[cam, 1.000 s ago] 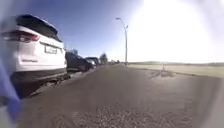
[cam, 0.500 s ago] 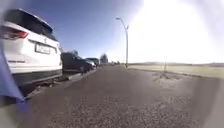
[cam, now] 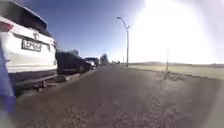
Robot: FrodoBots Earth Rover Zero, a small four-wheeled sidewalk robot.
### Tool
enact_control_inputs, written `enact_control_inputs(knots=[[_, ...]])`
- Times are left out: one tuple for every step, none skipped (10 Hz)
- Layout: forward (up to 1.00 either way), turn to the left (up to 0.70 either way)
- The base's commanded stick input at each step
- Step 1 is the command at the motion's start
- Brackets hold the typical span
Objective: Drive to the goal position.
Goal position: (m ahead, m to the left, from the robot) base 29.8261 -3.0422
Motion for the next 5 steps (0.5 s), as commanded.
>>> enact_control_inputs(knots=[[0.7, 0.0], [0.7, 0.0], [0.7, 0.0], [0.7, -0.05], [0.7, -0.3]])
